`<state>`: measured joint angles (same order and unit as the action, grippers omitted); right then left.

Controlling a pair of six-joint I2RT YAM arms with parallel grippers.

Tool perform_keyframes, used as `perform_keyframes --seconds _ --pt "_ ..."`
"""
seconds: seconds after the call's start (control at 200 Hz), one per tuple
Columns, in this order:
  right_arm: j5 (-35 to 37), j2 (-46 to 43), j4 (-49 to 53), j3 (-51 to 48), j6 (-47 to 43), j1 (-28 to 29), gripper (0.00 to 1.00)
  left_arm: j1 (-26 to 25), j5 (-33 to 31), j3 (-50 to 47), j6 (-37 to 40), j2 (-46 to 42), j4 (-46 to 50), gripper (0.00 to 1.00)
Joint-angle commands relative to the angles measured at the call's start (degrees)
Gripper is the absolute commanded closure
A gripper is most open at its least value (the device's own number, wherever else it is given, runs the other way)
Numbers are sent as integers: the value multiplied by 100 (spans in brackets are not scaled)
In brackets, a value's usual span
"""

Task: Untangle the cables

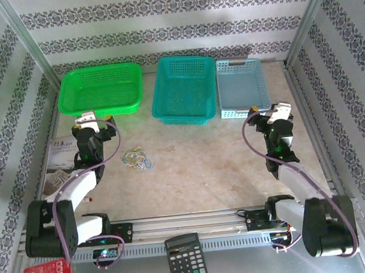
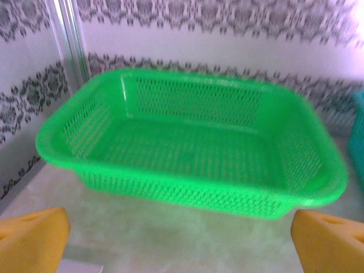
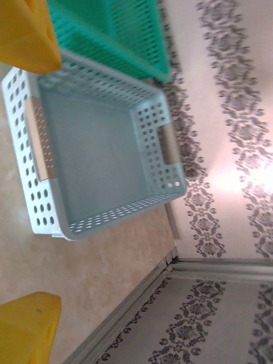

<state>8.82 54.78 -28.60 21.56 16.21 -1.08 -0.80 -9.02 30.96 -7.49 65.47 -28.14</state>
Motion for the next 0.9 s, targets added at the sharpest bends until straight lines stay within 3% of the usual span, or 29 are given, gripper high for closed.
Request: perform_keyframes --seconds 0.0,0.095,0.215,0.405,0.58,0.779,0.894 --pt "98 -610 1228 192 1847 -134 2 -95 364 652 -886 -533 1833 0" --pt "-828 -981 723 -94 2392 -427 2 -116 787 1073 -1338 -766 2870 0" --pt "-2187 -805 654 76 2754 -569 2 -164 1156 1304 -1903 -901 3848 0" --pt "-3434 -522 1184 396 2756 -60 2 -304 1722 962 -2538 -870 4286 0" --pt "-2486 -496 3097 701 1830 1668 2 -430 1748 605 -2588 -609 4194 0" --pt "-1113 134 3590 824 1789 3641 3 -495 1646 417 -2627 -79 3954 0" --pt "-752 758 3628 1079 1799 4349 3 -529 1632 389 -2618 170 3705 0"
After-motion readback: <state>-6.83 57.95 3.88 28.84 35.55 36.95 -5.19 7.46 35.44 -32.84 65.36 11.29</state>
